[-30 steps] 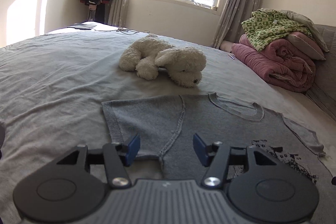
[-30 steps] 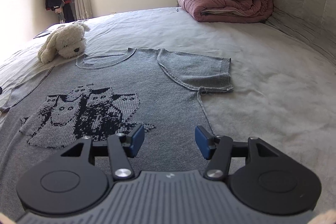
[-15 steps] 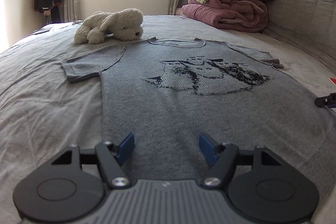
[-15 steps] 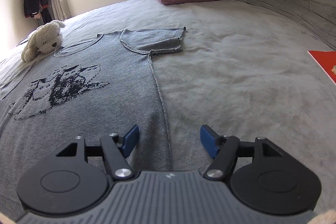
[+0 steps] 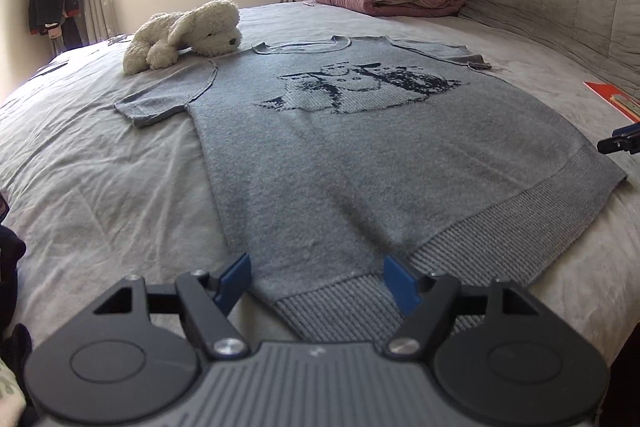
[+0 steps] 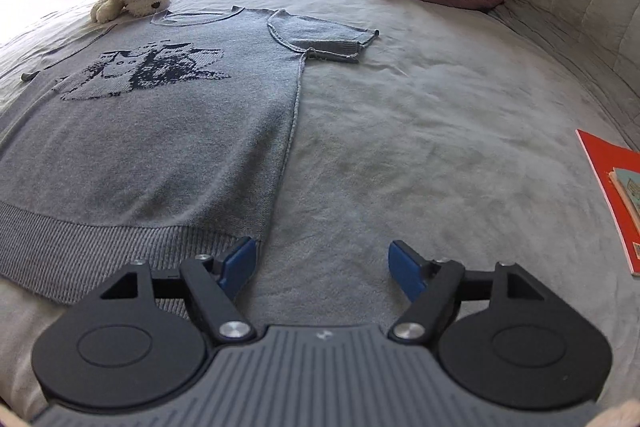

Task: Fold clothes
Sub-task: 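Grasp the ribbed sweater hem with both grippers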

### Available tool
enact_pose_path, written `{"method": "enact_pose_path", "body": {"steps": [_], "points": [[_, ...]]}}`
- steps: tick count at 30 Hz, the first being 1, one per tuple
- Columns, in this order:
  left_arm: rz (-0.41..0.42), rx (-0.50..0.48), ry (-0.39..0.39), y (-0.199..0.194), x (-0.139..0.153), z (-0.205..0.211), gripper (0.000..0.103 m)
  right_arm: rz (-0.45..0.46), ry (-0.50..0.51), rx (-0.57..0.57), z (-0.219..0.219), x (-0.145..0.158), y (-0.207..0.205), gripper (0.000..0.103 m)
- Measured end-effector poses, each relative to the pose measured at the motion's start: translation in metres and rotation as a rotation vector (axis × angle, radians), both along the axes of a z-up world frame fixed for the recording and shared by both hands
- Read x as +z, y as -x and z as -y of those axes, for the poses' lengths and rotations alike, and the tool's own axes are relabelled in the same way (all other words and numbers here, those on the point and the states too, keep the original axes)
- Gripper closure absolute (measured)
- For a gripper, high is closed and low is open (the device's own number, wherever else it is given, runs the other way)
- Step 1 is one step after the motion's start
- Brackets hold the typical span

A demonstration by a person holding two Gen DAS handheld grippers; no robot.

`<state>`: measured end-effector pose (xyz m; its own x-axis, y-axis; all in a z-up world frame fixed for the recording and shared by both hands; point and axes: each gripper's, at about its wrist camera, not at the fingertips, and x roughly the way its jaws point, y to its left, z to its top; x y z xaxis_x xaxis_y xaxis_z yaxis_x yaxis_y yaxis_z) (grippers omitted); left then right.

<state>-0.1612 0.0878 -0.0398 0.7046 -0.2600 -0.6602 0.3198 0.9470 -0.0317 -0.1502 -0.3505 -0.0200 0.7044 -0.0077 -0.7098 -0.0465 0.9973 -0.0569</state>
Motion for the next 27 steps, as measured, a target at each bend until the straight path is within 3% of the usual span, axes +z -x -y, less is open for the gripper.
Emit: {"method": "enact_pose_path", "body": {"steps": [5, 10, 13, 14, 15, 16, 19, 23, 27], "points": [[-0.116, 0.034, 0.081, 0.007, 0.006, -0.017, 0.033, -0.08, -0.16, -0.028, 0.011, 0.01, 0.006, 0.048], [-0.212, 0.062, 0.24, 0.009, -0.001, -0.029, 0.054, -0.175, -0.367, -0.03, 0.017, 0.005, 0.008, 0.054], [-0.269, 0.079, 0.336, 0.01, -0.005, -0.037, 0.066, -0.202, -0.414, -0.032, 0.016, 0.0, 0.006, 0.054], [-0.288, 0.085, 0.367, 0.01, -0.006, -0.039, 0.076, -0.203, -0.409, -0.033, 0.014, -0.001, 0.006, 0.055], [-0.307, 0.091, 0.399, 0.011, -0.008, -0.042, 0.097, -0.201, -0.399, -0.034, 0.013, -0.001, 0.006, 0.056], [-0.315, 0.098, 0.413, 0.011, -0.009, -0.042, 0.098, -0.2, -0.383, -0.032, 0.011, -0.001, 0.006, 0.063], [-0.264, 0.099, 0.358, 0.018, -0.001, -0.032, 0.099, -0.198, -0.393, -0.023, 0.011, 0.0, 0.008, 0.1], [-0.239, 0.104, 0.318, 0.021, 0.003, -0.033, 0.099, -0.18, -0.353, -0.024, 0.012, 0.009, 0.013, 0.101], [-0.24, 0.109, 0.257, 0.019, -0.004, -0.032, 0.098, -0.222, -0.265, -0.007, 0.003, -0.003, 0.009, 0.101]]}}
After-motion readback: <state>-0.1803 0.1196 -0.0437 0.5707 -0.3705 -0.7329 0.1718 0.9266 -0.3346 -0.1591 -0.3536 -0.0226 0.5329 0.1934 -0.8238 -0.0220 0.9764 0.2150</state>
